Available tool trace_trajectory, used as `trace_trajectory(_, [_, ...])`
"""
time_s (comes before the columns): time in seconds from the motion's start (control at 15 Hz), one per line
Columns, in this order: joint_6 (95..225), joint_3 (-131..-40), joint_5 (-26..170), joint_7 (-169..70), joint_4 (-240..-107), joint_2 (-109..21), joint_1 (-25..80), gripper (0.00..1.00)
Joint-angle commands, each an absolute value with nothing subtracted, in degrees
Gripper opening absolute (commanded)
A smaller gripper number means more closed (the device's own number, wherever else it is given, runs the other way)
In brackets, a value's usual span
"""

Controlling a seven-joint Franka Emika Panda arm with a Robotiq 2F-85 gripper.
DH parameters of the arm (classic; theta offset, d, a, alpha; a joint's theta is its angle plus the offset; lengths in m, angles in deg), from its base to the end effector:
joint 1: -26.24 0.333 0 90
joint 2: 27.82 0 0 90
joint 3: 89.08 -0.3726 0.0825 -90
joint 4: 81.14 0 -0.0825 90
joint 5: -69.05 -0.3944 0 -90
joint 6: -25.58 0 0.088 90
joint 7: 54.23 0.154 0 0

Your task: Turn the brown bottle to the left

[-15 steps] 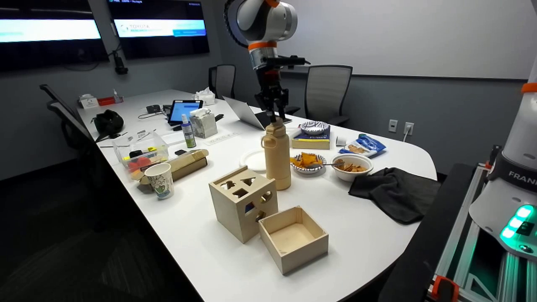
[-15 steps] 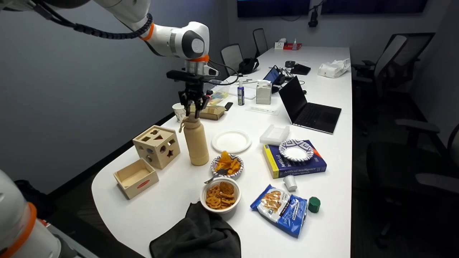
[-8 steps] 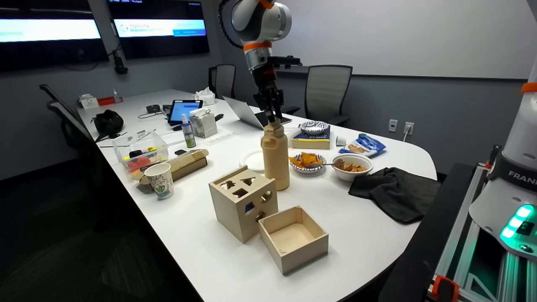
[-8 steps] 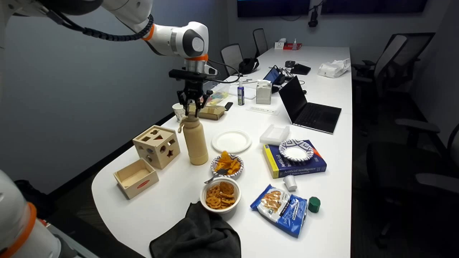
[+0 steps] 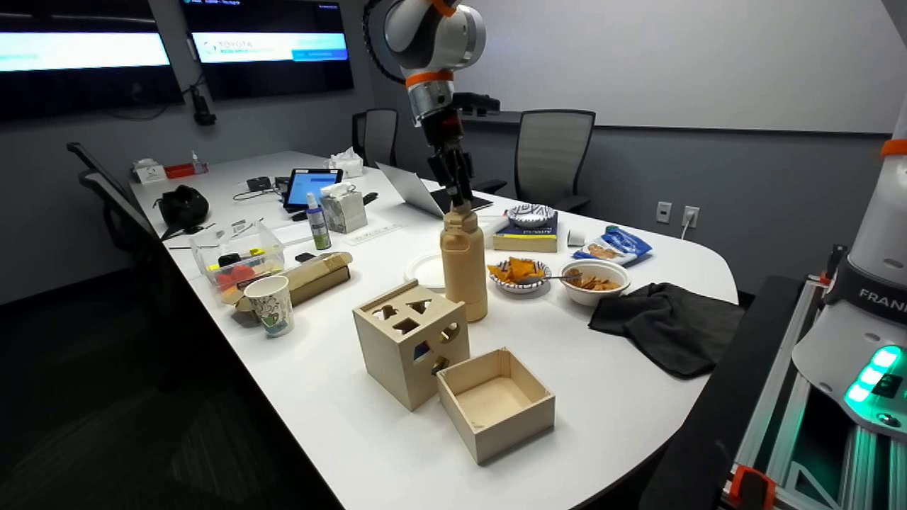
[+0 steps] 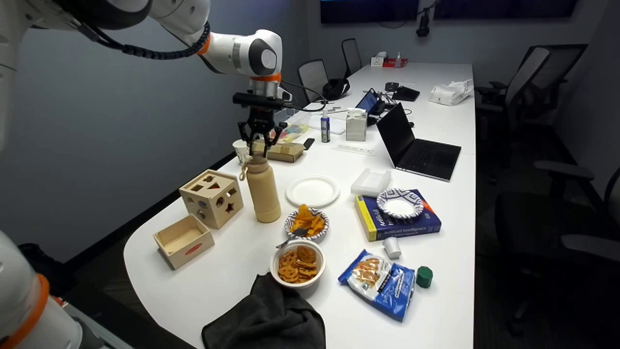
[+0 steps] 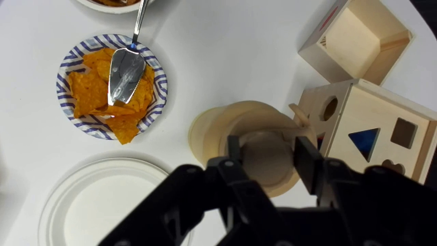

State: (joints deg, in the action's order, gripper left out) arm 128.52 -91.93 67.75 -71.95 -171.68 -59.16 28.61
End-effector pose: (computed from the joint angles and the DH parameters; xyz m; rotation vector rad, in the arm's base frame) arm 0.6733 0.0605 0.2963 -2.9618 -0.5829 0.4917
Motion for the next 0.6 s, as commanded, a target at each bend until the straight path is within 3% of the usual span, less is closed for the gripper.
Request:
trace_trajectory(0.0, [126.2, -93.9, 67.6, -75.6, -169.4, -63.3, 27.7, 0.19])
trace_trajectory(0.27, [123.2, -94.2, 67.3, -77.3, -167.3, -64.1, 27.2, 0.19])
trace_trajectory(0.33, [122.7, -94.2, 67.4, -77.1, -166.9, -64.1, 27.2, 0.67])
trace_trajectory(0.53, [120.1, -94.3, 67.1, -76.3, -166.5, -63.8, 27.2, 0.85])
